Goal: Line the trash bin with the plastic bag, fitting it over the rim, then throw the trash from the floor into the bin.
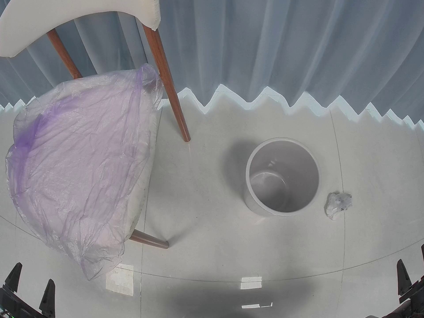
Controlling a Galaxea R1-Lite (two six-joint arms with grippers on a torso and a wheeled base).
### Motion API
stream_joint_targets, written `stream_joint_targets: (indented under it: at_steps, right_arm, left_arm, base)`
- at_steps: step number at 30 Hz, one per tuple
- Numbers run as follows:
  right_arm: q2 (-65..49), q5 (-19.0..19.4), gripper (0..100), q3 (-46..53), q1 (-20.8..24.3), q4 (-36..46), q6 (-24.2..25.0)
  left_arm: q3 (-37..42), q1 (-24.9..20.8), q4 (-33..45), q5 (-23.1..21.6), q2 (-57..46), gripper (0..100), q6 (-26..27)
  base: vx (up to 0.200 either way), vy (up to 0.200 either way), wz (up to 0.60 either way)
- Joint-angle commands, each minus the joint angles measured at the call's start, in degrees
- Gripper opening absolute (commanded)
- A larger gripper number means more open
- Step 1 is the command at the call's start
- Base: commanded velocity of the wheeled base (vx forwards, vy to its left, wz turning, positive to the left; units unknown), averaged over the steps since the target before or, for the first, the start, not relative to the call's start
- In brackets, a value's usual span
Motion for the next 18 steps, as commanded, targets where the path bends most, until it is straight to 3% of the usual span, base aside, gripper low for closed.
stream_joint_targets:
  at_steps: [1, 17, 18]
  right_arm:
    - [-1.0, 0.0, 100, 1.0, 0.0, 0.0, 0.0]
    - [-1.0, -0.4, 100, 1.0, 0.0, -0.1, 0.3]
    - [-1.0, -0.4, 100, 1.0, 0.0, -0.1, 0.4]
  left_arm:
    - [1.0, 0.0, 0.0, -0.1, -0.9, 100, 0.1]
    - [1.0, 0.1, -1.2, -0.7, -0.9, 100, 1.4]
    - [0.6, 0.3, -7.4, -0.1, -0.9, 100, 1.1]
  base:
    - [0.000, 0.000, 0.00]
    - [0.000, 0.000, 0.00]
    - [0.000, 0.000, 0.00]
